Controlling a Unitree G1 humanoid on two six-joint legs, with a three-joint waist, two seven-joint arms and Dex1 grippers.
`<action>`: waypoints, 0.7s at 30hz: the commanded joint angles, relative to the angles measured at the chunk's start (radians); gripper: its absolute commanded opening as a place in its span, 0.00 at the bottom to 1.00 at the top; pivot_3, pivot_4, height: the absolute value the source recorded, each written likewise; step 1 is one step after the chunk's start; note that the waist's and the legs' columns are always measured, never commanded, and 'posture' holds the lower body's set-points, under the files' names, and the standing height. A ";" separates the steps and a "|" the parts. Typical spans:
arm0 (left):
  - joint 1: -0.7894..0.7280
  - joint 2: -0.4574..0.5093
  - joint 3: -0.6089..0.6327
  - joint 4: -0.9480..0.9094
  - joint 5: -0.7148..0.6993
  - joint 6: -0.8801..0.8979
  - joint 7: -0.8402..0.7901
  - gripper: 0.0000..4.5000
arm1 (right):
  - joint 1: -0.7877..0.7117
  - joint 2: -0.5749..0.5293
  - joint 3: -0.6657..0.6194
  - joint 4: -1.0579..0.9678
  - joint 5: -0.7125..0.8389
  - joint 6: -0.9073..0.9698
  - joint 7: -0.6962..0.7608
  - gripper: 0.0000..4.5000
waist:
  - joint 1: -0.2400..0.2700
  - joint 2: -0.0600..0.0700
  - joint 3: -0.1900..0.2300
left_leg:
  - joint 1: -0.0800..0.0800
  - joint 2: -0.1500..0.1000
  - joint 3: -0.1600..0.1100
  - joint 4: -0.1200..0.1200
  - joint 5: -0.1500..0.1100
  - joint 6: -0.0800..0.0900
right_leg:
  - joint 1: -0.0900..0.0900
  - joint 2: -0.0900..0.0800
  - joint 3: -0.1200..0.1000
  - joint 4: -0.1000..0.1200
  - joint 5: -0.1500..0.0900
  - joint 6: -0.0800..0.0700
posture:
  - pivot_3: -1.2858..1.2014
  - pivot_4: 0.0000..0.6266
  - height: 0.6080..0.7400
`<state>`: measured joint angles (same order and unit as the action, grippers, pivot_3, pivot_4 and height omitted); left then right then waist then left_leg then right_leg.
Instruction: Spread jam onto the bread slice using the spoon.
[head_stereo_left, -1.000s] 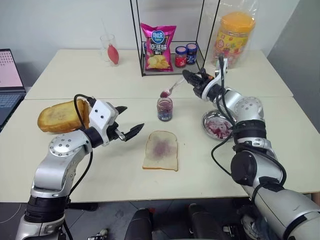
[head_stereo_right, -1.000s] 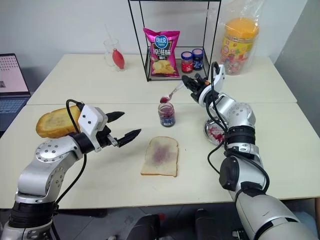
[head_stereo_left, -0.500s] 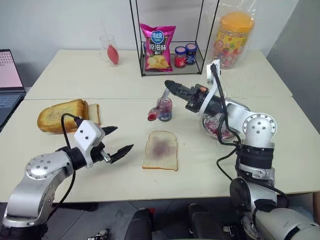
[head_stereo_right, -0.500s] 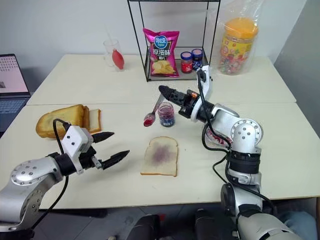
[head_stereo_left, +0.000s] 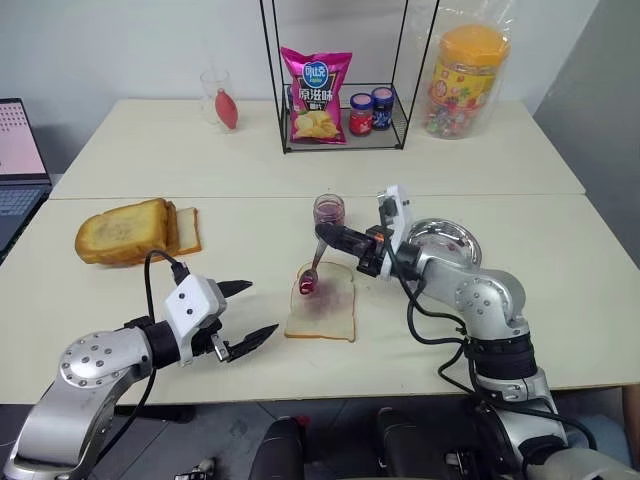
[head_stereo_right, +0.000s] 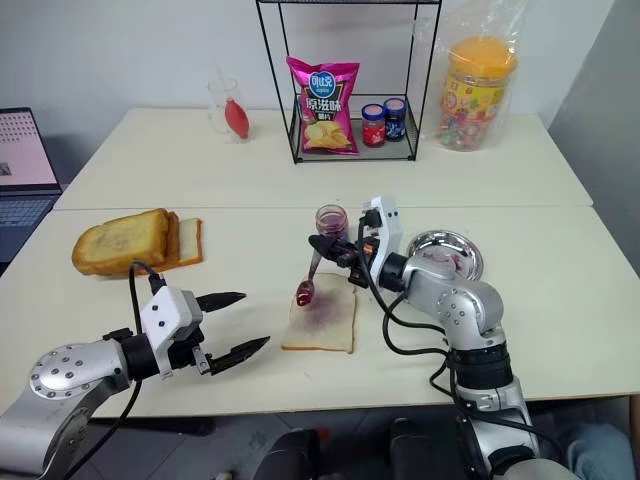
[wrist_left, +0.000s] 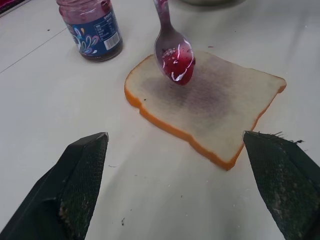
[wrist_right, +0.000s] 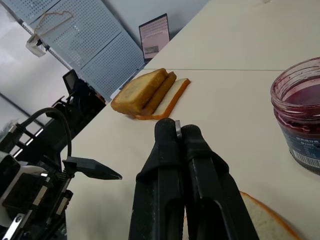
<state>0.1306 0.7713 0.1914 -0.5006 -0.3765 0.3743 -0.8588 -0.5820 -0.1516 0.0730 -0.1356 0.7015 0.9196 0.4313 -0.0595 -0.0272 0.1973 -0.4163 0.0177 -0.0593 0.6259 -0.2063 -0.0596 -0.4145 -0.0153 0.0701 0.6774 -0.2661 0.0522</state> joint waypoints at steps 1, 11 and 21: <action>-0.030 0.011 -0.011 -0.024 0.003 -0.012 -0.002 1.00 | 0.010 -0.016 0.035 -0.014 -0.052 -0.069 0.048 0.00 | 0.001 0.000 0.000 | 0.000 0.000 0.000 0.000 0.000 0.000 | 0.000 0.000 0.000 0.000 0.000 0.000 | 0.52 0.24 1.00; 0.011 0.024 -0.007 -0.008 0.025 -0.049 -0.033 1.00 | 0.010 -0.060 0.126 -0.063 -0.181 -0.209 0.121 0.00 | 0.001 0.000 0.000 | 0.000 0.000 0.000 0.000 0.000 0.000 | 0.000 0.000 0.000 0.000 0.000 0.000 | 0.52 0.24 1.00; 0.051 0.012 -0.020 0.044 0.062 -0.134 -0.054 1.00 | 0.017 -0.118 0.201 -0.057 -0.330 -0.368 0.191 0.00 | 0.002 0.000 0.000 | 0.000 0.000 0.000 0.000 0.000 0.000 | 0.000 0.000 0.000 0.000 0.000 0.000 | 0.52 0.24 1.00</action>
<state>0.1822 0.7843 0.1687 -0.4540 -0.3217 0.2716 -0.9074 -0.5626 -0.2571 0.2738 -0.1579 0.4054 0.5990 0.6103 -0.0571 -0.0273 0.1972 -0.4161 0.0178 -0.0592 0.6263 -0.2063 -0.0597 -0.4145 -0.0156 0.0701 0.6775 -0.2661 0.0522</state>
